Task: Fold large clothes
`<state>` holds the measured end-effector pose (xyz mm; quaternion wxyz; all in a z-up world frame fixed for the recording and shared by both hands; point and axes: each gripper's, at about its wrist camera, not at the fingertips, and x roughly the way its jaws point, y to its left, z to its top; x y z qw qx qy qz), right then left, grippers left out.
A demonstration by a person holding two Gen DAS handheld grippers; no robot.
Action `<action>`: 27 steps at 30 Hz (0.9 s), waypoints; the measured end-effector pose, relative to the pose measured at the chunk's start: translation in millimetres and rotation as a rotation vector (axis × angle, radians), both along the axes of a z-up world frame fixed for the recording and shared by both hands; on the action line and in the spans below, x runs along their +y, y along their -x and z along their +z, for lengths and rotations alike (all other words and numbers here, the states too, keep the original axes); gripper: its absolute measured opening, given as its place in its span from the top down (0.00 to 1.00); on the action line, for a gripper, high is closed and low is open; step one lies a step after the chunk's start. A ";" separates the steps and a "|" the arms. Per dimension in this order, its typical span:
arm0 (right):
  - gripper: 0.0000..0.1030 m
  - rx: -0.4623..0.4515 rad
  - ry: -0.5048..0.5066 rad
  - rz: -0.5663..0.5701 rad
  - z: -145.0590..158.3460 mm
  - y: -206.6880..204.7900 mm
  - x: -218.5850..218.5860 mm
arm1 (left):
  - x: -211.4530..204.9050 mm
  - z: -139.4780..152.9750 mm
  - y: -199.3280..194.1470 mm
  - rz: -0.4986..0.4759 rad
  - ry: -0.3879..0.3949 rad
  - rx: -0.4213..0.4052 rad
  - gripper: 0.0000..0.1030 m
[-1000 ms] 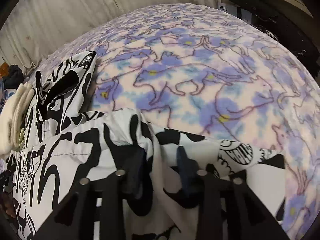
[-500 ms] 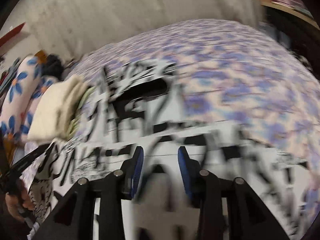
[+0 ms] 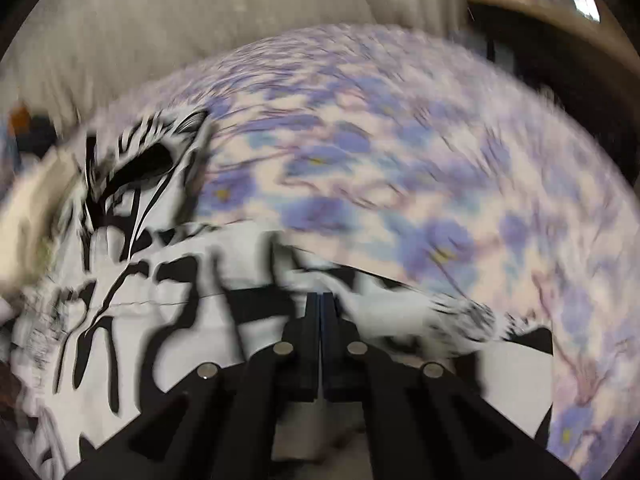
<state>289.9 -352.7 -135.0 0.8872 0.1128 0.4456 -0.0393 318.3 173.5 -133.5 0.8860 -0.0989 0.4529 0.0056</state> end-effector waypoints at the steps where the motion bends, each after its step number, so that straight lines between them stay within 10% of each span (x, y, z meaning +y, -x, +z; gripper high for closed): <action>1: 1.00 -0.008 -0.013 -0.003 2.7 3.6 -7.2 | -1.8 -0.6 0.9 -0.002 -0.013 -0.003 0.99; 10: 0.98 -0.024 -0.019 -0.056 31.8 30.6 -28.2 | -8.6 25.8 20.3 0.003 -0.048 -0.003 0.97; 21: 0.93 -0.003 -0.091 0.243 59.6 107.3 94.6 | -42.9 79.9 127.1 -0.043 -0.099 -0.042 0.72; 27: 0.91 -0.016 -0.114 0.393 51.6 143.7 172.2 | -83.7 61.9 184.1 -0.057 -0.105 -0.048 0.58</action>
